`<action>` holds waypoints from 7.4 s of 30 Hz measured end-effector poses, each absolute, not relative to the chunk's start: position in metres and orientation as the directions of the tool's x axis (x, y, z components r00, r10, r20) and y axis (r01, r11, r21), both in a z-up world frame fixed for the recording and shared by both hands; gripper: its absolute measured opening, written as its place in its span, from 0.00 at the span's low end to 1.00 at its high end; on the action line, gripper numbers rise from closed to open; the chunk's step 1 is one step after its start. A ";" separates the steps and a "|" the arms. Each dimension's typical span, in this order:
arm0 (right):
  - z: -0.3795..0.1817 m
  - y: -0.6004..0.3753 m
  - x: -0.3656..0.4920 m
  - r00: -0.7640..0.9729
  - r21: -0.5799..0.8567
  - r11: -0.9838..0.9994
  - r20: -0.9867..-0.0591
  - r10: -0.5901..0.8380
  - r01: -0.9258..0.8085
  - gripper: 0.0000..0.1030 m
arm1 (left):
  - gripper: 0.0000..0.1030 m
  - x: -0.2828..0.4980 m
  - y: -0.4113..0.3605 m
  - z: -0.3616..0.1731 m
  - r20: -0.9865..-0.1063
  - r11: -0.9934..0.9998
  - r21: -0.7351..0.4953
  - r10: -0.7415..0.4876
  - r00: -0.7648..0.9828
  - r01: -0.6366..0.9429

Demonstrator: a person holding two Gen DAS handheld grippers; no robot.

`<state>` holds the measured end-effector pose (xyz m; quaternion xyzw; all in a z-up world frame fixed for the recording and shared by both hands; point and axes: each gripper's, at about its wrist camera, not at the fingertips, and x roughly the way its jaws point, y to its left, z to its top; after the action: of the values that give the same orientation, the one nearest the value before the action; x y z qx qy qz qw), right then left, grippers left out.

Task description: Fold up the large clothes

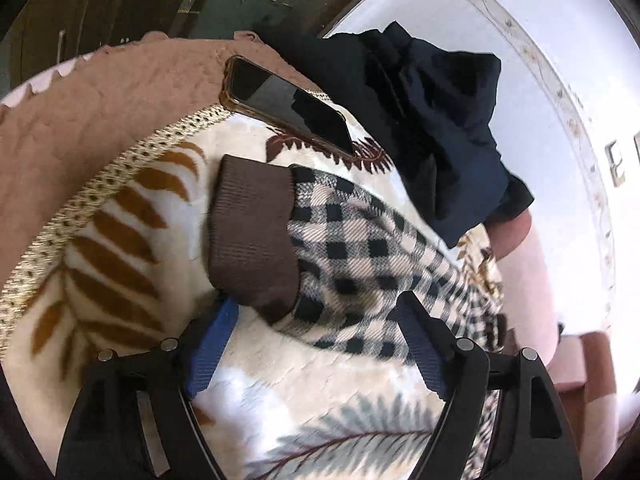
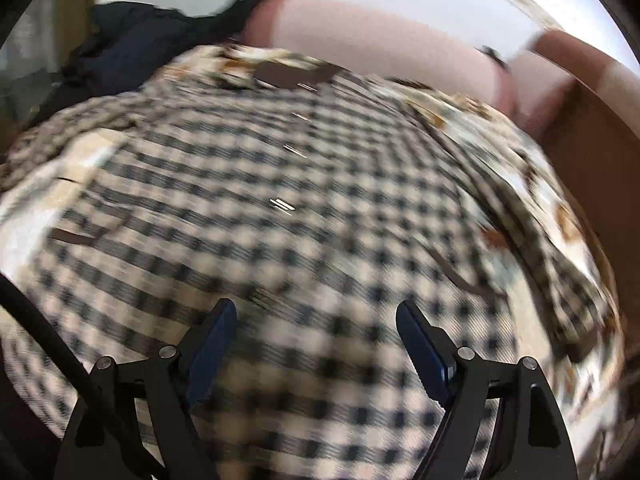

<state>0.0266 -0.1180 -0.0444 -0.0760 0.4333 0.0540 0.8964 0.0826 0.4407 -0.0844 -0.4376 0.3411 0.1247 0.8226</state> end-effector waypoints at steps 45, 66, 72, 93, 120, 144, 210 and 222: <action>-0.039 -0.022 0.226 0.531 0.241 0.920 -0.759 0.378 -0.310 0.55 | 0.10 0.160 0.303 0.015 -0.421 0.705 -0.699 -0.263 0.868 -0.125; -0.059 -0.216 0.211 0.604 0.409 0.912 -0.722 0.337 -0.019 0.58 | 0.13 0.220 0.055 -0.051 -0.717 0.883 -0.465 -0.416 0.559 0.061; -0.043 -0.196 0.215 0.609 0.411 0.907 -0.697 0.379 -0.094 0.68 | 0.61 0.185 0.077 -0.016 -0.690 0.892 -0.450 -0.384 0.613 0.052; -0.058 -0.115 0.262 0.523 0.187 0.969 -0.816 0.246 -0.164 0.07 | 0.63 0.188 0.230 -0.050 -0.705 0.851 -0.447 -0.146 0.694 -0.275; -0.082 -0.139 0.309 0.420 0.461 0.879 -0.779 0.465 -0.118 0.44 | 0.63 0.201 0.207 -0.058 -0.728 0.863 -0.441 -0.182 0.661 -0.249; -0.068 -0.285 0.300 0.474 0.189 0.968 -0.876 0.090 0.166 0.09 | 0.63 0.200 0.211 -0.055 -0.729 0.857 -0.452 -0.196 0.656 -0.246; -0.089 -0.188 0.148 0.420 0.234 0.971 -0.876 0.236 -0.059 0.44 | 0.51 0.159 0.169 -0.076 -0.858 0.992 -0.099 -0.044 0.512 -0.081; -0.049 -0.382 0.034 0.581 0.014 0.974 -0.804 -0.123 0.225 0.52 | 0.52 0.121 0.131 -0.055 -0.811 0.989 -0.146 -0.115 0.573 -0.009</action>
<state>0.0338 -0.3817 -0.0488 0.0571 0.4470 -0.0980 0.8873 0.1207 0.1307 -0.0551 -0.0671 0.4610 -0.0298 0.8843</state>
